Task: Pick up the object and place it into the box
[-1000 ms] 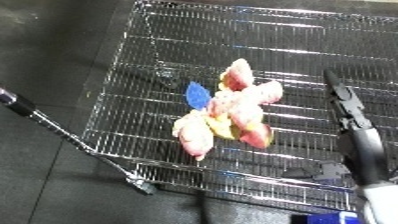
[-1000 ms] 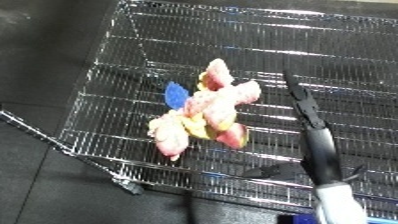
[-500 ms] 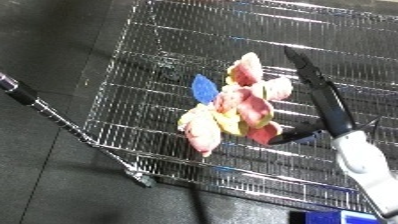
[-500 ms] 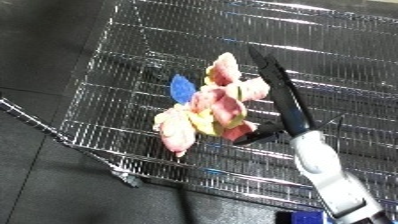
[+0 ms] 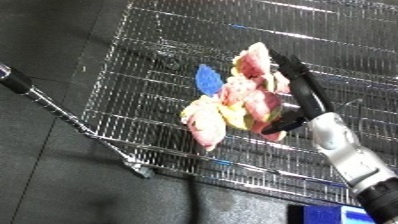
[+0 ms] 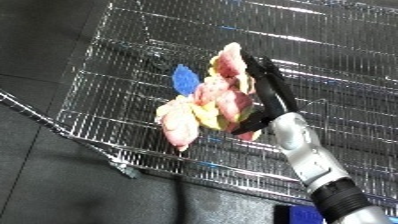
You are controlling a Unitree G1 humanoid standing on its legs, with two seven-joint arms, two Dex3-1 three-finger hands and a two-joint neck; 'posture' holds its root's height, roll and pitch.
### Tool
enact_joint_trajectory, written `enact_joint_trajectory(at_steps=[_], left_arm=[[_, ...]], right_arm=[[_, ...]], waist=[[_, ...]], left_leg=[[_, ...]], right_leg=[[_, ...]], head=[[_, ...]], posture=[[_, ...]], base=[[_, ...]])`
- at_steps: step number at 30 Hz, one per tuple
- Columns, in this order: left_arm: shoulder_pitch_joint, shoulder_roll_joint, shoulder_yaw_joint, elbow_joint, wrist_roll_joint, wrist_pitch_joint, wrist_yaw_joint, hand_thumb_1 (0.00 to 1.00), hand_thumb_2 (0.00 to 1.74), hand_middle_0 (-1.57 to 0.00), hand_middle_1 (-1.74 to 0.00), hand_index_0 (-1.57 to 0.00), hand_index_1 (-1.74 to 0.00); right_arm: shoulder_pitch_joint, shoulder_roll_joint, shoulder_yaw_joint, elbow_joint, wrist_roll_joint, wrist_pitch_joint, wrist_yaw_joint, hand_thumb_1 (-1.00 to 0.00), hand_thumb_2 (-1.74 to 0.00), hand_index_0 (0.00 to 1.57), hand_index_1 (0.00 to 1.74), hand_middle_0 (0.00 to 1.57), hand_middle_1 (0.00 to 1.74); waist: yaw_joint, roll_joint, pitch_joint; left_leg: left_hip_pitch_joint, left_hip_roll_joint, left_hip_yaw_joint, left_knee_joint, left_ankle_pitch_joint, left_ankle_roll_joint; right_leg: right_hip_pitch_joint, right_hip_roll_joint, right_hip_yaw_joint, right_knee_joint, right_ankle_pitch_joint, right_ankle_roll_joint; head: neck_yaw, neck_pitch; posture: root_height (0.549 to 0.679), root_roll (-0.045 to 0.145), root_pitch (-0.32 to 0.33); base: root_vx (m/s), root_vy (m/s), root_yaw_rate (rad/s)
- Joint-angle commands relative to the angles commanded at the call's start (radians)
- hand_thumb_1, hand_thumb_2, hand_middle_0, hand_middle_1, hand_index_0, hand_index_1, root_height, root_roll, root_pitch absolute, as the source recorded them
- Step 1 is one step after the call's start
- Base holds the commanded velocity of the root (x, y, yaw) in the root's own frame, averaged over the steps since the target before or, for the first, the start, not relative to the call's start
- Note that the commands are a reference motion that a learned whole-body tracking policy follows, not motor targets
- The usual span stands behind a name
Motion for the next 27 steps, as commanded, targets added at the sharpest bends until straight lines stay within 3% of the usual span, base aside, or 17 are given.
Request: enact_joint_trajectory(at_steps=[8,17,27], left_arm=[[0.004,0.001,-0.025,-0.013,-0.004,-0.015,0.006,1.00,1.74,-1.57,-1.74,-1.57,-1.74],[0.001,-0.005,-0.032,-0.015,-0.006,-0.017,0.010,1.00,1.74,-1.57,-1.74,-1.57,-1.74],[-0.004,-0.012,-0.013,-0.008,-0.006,-0.018,0.024,1.00,1.74,-1.57,-1.74,-1.57,-1.74]], right_arm=[[-0.048,0.038,0.030,0.151,-0.040,0.013,0.003,0.00,0.00,0.00,0.00,0.00,0.00],[-0.053,0.073,0.047,0.235,-0.045,0.003,0.019,-0.45,-0.78,0.71,0.78,0.71,0.78],[-0.017,0.118,0.039,0.219,-0.064,0.001,0.016,-0.95,-1.65,1.49,1.65,1.49,1.65]], waist=[[0.014,0.023,0.000],[0.015,0.030,0.000],[0.002,0.018,0.000]], left_leg=[[-0.042,-0.005,-0.010,0.012,0.005,-0.0022],[-0.076,-0.005,-0.016,0.022,0.008,-0.0038],[-0.070,0.003,-0.011,0.018,0.002,-0.0049]], right_leg=[[-0.041,0.0012,-0.002,0.016,-0.001,-0.0026],[-0.072,0.0032,-0.005,0.029,-0.001,-0.0046],[-0.066,0.0073,-0.006,0.026,-0.007,-0.0052]], head=[[0.025,-0.011],[0.007,-0.015],[-0.018,-0.017]], posture=[[0.624,0.050,0.014],[0.622,0.050,0.033],[0.622,0.051,0.036]], base=[[0.004,0.000,0.034],[0.002,-0.002,0.019],[0.002,0.000,-0.027]])
